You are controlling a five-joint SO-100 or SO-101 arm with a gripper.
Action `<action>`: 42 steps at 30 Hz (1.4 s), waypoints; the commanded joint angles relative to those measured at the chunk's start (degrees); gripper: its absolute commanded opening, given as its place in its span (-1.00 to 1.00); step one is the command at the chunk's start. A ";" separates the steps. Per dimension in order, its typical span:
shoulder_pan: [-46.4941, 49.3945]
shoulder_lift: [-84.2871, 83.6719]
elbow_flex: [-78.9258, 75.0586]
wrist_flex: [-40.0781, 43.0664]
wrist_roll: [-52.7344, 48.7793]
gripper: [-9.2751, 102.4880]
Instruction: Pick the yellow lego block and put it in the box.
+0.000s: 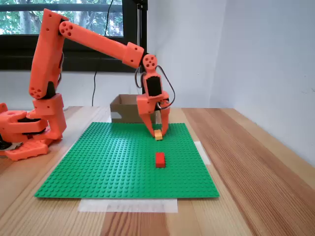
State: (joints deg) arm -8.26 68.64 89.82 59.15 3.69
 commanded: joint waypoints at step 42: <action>-4.83 32.43 2.90 6.33 -2.02 -0.79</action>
State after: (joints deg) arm -11.87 97.82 95.80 64.34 1.93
